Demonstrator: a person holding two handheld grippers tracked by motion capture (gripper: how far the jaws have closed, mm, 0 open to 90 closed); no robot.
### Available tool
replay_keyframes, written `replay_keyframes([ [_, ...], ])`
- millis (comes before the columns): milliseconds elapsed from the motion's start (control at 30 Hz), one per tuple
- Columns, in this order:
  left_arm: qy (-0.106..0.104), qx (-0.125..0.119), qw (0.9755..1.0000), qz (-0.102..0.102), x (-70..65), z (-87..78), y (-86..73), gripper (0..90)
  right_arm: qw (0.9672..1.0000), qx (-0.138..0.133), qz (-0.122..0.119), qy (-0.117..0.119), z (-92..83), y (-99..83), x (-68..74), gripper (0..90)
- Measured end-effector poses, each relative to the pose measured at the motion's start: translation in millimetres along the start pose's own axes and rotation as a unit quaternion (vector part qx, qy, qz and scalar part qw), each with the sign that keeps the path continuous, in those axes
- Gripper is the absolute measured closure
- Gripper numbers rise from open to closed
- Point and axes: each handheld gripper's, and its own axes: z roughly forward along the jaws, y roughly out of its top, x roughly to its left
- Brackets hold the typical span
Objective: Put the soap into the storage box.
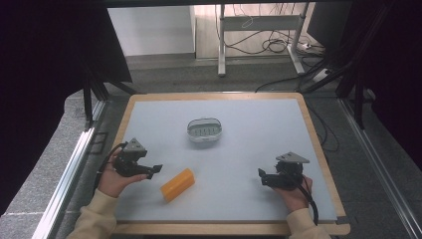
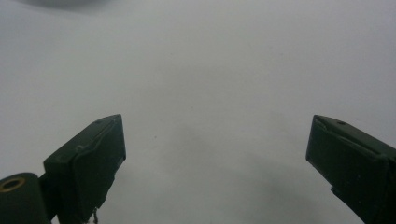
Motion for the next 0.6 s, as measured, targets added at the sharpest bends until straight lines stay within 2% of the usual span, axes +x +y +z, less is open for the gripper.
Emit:
replay_keyframes([
  [33,0.000,0.000,1.0000,0.000,0.0,0.0,0.0,18.9,1.0000,0.000,0.000,0.000,0.0,0.0,0.0,5.3],
  [167,0.003,0.009,1.0000,-0.004,-2.3,-2.0,-1.6,24.5,0.9994,-0.033,-0.002,0.001,-9.3,1.5,-0.1,10.1],
  [233,0.000,0.014,0.9999,-0.003,-2.6,-1.6,-2.1,25.3,0.9992,-0.038,-0.005,-0.001,-11.4,2.5,1.4,10.0],
  [433,0.000,0.019,0.9998,-0.004,-1.4,-2.5,-1.1,25.5,0.9993,-0.033,-0.016,-0.001,-12.6,1.1,2.5,10.1],
  [533,0.004,0.025,0.9997,-0.008,-0.6,-4.3,-1.2,25.1,0.9997,-0.023,-0.011,-0.002,-12.0,0.4,-0.6,9.8],
  [567,0.003,0.029,0.9995,-0.011,-1.4,-5.9,-0.3,25.1,0.9999,-0.011,0.002,0.002,-12.9,-1.5,-2.4,9.1],
  [600,0.003,0.029,0.9995,-0.011,-1.4,-5.9,-0.3,25.7,0.9999,-0.011,0.002,0.002,-12.9,-1.5,-2.4,9.1],
])
